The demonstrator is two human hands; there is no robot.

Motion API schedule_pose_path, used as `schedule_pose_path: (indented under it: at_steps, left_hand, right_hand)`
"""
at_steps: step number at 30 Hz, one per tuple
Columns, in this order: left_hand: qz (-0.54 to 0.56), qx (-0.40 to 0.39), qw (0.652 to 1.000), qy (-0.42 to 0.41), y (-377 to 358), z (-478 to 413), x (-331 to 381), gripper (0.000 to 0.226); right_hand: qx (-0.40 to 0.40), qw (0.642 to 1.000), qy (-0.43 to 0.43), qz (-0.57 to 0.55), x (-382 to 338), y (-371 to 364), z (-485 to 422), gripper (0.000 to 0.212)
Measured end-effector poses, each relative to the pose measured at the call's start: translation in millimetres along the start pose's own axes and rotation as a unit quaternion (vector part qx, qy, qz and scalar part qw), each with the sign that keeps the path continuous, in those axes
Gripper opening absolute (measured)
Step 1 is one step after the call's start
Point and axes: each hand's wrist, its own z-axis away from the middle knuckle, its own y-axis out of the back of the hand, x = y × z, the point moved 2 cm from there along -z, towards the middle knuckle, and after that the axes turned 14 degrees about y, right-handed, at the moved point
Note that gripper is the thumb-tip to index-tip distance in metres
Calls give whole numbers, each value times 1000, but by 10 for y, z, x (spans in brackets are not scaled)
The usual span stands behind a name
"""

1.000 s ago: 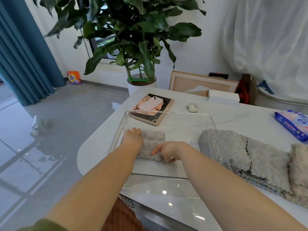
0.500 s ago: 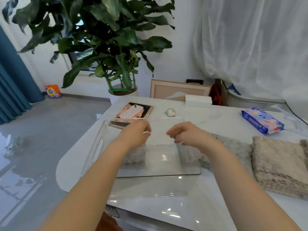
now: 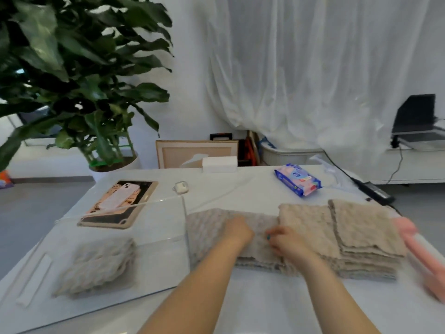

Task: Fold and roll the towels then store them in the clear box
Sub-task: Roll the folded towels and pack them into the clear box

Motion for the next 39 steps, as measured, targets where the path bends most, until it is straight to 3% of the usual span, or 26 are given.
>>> schedule_pose_path:
  at_steps: [5, 9, 12, 14, 18, 22, 24, 26, 30, 34, 36, 39]
  left_hand:
    - [49, 51, 994, 80, -457, -99, -8, 80]
    - [59, 127, 986, 90, -598, -109, -46, 82]
    - [68, 116, 985, 106, -619, -161, -84, 76]
    - [92, 85, 985, 118, -605, -212, -122, 68]
    - [113, 58, 987, 99, -551, -271, -203, 67]
    - [141, 81, 984, 76, -563, -212, -222, 72]
    - [185, 91, 976, 71, -575, -216, -228, 72]
    - [272, 65, 957, 75, -572, -227, -226, 71]
    - [465, -13, 879, 103, -471, -143, -192, 54]
    - [559, -80, 816, 121, -312, -94, -192, 46]
    - [596, -114, 784, 129, -262, -68, -234, 41]
    - [599, -135, 782, 107, -165, -39, -286, 44]
  right_hand:
    - [16, 998, -2, 59, 237, -90, -223, 12]
    - [30, 995, -50, 84, 225, -173, -336, 53]
    - [42, 993, -66, 88, 208, -228, -372, 67]
    - [31, 993, -86, 80, 226, -246, -376, 61]
    - [61, 995, -41, 62, 289, -242, -366, 15]
    - [96, 994, 37, 23, 225, -294, -291, 39]
    - [116, 991, 66, 27, 211, -324, -253, 37]
    - [124, 989, 77, 9, 211, -338, -225, 24]
    - [118, 972, 49, -199, 115, -329, -186, 34]
    - [88, 957, 34, -273, -62, -239, -94, 12]
    - [89, 954, 42, -283, -135, -182, -35, 18]
    - [110, 936, 68, -329, -215, -89, 41, 26]
